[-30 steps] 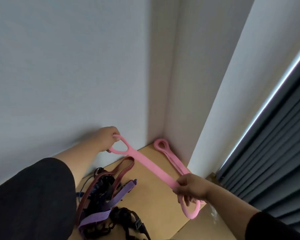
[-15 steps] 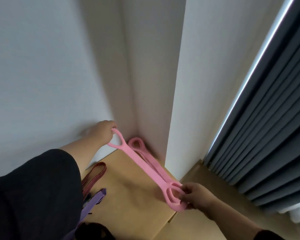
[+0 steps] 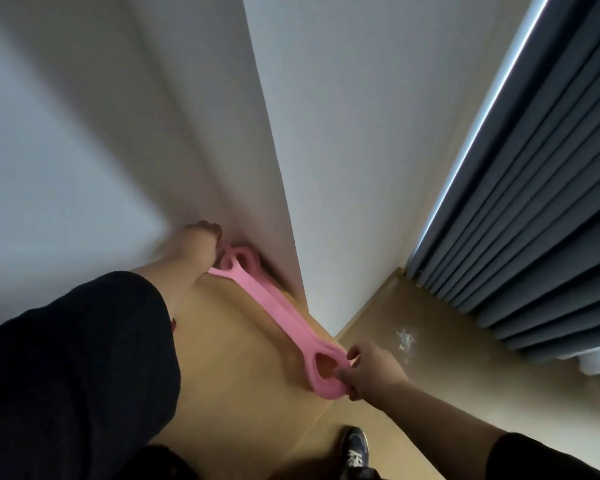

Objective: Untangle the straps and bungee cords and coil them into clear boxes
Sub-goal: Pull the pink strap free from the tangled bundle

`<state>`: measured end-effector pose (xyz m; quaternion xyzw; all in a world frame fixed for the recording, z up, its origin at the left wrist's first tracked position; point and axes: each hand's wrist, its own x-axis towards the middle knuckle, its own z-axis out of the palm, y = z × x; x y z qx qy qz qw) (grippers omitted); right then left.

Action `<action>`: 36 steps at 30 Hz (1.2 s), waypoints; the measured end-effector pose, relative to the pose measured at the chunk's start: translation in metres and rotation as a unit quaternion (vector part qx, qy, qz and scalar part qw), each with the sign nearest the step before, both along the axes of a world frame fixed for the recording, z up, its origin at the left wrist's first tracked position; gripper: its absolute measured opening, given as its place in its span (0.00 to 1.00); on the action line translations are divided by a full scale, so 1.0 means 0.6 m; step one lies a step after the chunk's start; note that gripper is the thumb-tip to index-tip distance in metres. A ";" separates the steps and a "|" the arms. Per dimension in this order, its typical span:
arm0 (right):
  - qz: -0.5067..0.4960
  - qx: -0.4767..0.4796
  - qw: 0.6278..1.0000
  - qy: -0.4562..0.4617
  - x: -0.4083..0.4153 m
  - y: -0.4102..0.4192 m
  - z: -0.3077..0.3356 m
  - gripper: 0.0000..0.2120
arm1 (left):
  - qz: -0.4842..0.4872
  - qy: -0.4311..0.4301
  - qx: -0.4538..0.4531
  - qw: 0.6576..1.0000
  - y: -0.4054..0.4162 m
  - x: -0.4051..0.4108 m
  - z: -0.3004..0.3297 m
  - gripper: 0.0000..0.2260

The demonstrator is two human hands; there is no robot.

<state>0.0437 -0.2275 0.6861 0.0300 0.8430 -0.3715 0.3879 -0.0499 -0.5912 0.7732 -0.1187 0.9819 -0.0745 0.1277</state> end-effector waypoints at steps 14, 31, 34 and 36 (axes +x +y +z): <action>0.090 0.066 0.993 0.044 -0.021 0.001 -0.041 0.15 | 0.046 -0.040 0.005 0.998 0.018 -0.079 -0.130 0.17; 0.118 0.126 0.977 0.128 -0.011 -0.003 -0.012 0.22 | -0.008 0.021 0.023 0.999 -0.011 -0.015 -0.132 0.15; 0.120 0.142 0.966 0.181 -0.008 -0.017 0.011 0.25 | -0.012 0.061 0.073 0.995 -0.026 0.028 -0.114 0.12; 0.129 0.146 0.958 0.209 -0.002 -0.036 0.031 0.23 | -0.013 0.064 0.110 0.992 -0.036 0.064 -0.101 0.11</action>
